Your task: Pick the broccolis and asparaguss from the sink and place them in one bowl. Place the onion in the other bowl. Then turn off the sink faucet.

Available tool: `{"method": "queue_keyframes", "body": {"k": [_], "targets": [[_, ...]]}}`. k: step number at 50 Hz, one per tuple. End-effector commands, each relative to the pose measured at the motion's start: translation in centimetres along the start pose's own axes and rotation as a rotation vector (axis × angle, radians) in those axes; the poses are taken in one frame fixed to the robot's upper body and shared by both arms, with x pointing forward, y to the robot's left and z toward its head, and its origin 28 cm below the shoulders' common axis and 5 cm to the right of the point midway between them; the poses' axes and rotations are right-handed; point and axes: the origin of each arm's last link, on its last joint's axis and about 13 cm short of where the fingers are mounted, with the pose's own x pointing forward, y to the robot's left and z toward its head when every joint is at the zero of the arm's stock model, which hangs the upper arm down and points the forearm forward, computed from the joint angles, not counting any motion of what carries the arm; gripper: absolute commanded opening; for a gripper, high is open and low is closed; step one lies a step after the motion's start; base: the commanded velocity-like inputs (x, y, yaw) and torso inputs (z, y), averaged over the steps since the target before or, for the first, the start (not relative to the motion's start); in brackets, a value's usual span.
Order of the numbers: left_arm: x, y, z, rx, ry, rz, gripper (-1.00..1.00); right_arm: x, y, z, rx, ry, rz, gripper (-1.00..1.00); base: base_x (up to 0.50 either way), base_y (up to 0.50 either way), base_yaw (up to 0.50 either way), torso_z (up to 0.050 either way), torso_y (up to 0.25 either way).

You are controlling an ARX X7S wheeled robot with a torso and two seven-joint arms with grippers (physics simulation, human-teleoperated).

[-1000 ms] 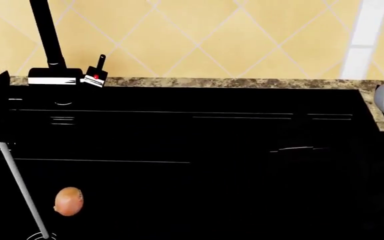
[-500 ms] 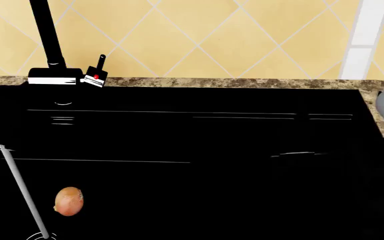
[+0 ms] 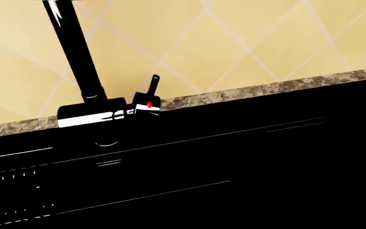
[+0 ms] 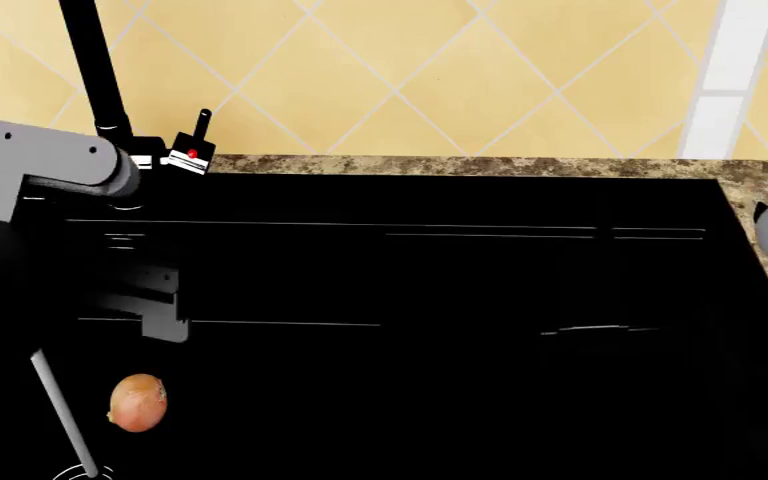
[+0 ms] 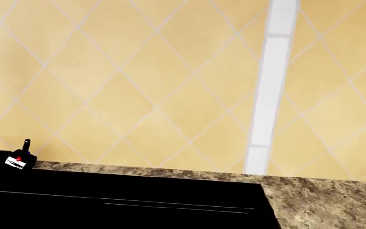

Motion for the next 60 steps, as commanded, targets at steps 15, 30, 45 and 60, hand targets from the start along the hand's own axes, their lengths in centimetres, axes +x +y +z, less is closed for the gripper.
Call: {"method": "queue_keyframes", "body": {"k": [15,30,45,60], "targets": [[6.4,-1.8,-1.5,-0.154,0.319,0.004,1.0,-0.9,-0.2,-0.8,0.02,-0.005,-0.007,1.0,0.0,0.0,0.0,0.0,0.0],[8.6,-1.2,-1.9,-0.118,0.325,0.129,1.0,-1.1,-0.3,-1.3,0.03,0.002,-0.009,1.0,0.0,0.0,0.0,0.0,0.001],[11.2,0.3,-2.7,-0.116,0.337,0.178,1.0,-1.1,-0.4,-1.9,0.041,0.014,-0.009,1.0,0.0,0.0,0.0,0.0,0.0],[12.4,2.5,-3.7,-0.132,0.372,0.197,1.0,-0.7,-0.2,-2.0,0.039,0.026,-0.003,1.0,0.0,0.0,0.0,0.0,0.0]]}}
